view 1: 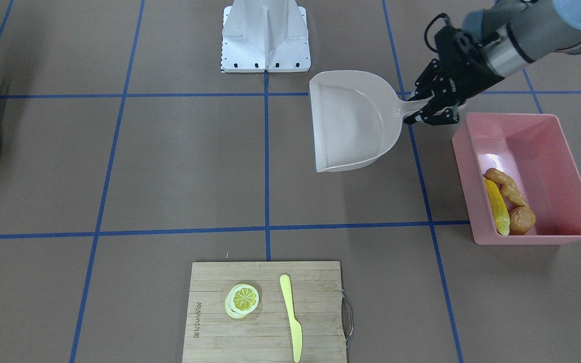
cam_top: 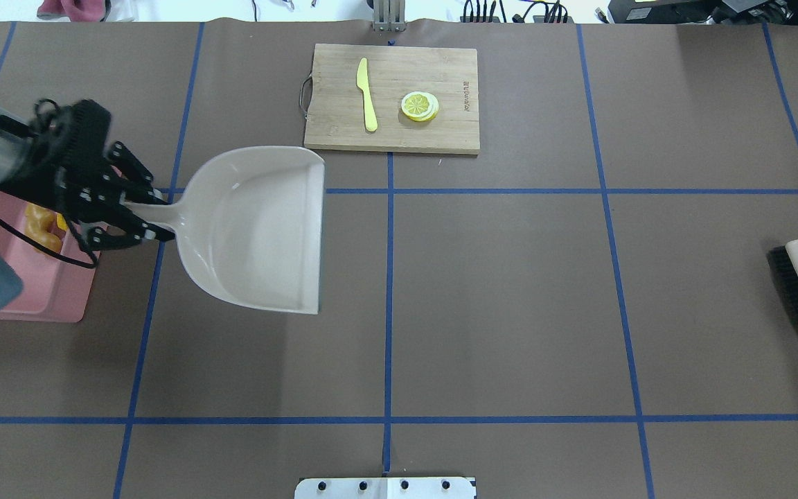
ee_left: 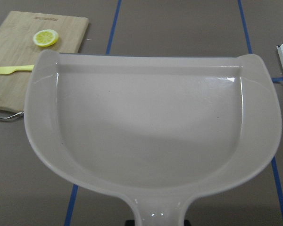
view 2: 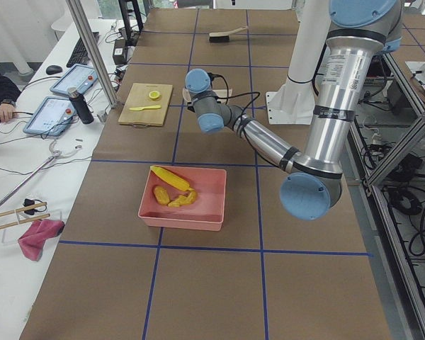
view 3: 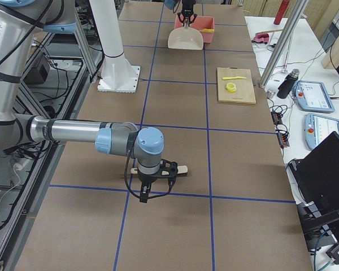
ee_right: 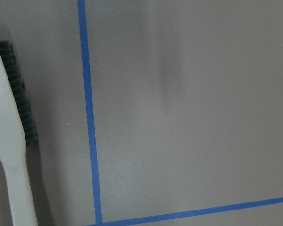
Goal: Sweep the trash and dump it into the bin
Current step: 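Lower the empty dustpan back onto the table with the left gripper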
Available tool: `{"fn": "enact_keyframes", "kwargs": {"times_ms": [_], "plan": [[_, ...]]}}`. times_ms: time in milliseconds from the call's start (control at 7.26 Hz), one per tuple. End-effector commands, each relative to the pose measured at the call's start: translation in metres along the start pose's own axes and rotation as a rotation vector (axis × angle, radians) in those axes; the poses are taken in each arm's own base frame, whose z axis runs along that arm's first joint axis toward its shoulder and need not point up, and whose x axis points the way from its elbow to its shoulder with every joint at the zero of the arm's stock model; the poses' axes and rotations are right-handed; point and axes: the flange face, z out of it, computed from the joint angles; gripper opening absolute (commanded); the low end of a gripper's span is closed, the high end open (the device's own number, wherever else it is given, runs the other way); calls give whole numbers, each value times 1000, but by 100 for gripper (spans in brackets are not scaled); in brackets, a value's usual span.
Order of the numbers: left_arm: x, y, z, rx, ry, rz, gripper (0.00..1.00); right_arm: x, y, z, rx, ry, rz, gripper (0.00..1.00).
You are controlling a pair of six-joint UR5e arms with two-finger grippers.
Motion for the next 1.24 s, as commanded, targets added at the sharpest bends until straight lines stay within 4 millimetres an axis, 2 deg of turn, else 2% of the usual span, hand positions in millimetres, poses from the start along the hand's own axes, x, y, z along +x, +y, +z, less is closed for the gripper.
{"fn": "enact_keyframes", "kwargs": {"times_ms": [0,138,275,413,688,964,1101], "plan": [[16,-28,77,-22,32,46,0,0,0,0,0,1,0,100],[26,-22,112,-15,63,69,0,-1,-1,-1,1,-1,-1,100],[33,-20,135,-22,90,71,0,-1,-1,-1,2,-5,-2,100],[32,-15,144,-34,86,67,0,-2,-1,-1,2,-8,-2,100],[23,-13,145,-48,46,59,0,-1,-1,-1,1,-9,-1,100],[-2,-4,138,-75,-25,41,0,-2,0,-1,-1,-12,0,100],[-6,4,145,-87,-22,30,0,-2,-1,-1,2,-13,-2,100]]}}
